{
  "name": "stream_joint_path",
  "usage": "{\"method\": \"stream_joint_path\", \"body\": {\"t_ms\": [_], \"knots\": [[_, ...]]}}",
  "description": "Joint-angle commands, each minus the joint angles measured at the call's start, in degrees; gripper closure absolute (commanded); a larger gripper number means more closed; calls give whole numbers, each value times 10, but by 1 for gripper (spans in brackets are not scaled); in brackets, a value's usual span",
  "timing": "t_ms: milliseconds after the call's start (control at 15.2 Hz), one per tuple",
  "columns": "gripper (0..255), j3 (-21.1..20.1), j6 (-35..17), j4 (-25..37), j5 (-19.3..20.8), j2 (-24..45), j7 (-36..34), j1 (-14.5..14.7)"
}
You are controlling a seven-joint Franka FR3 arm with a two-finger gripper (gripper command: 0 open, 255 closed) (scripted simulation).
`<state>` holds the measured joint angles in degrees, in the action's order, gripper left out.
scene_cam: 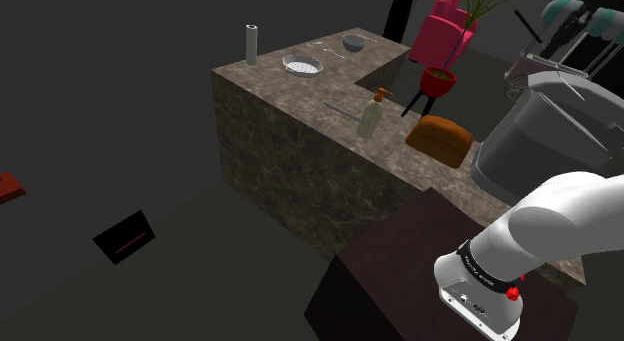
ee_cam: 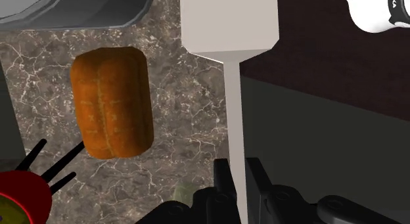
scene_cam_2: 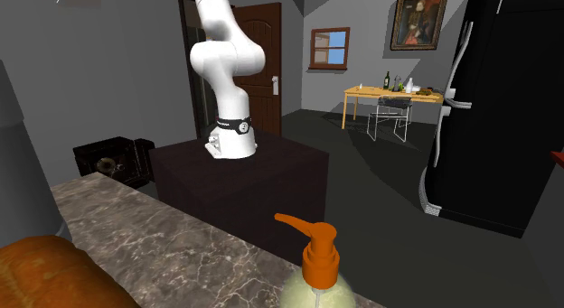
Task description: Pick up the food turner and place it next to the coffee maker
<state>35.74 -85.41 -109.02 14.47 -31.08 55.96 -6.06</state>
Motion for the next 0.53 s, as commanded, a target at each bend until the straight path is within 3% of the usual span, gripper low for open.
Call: {"method": "stream_joint_path", "body": {"t_ms": [0, 462], "knots": [[255, 9, 6, -10, 15, -20, 19, -12], [255, 49, 38, -11, 63, -73, 93, -48]]}}
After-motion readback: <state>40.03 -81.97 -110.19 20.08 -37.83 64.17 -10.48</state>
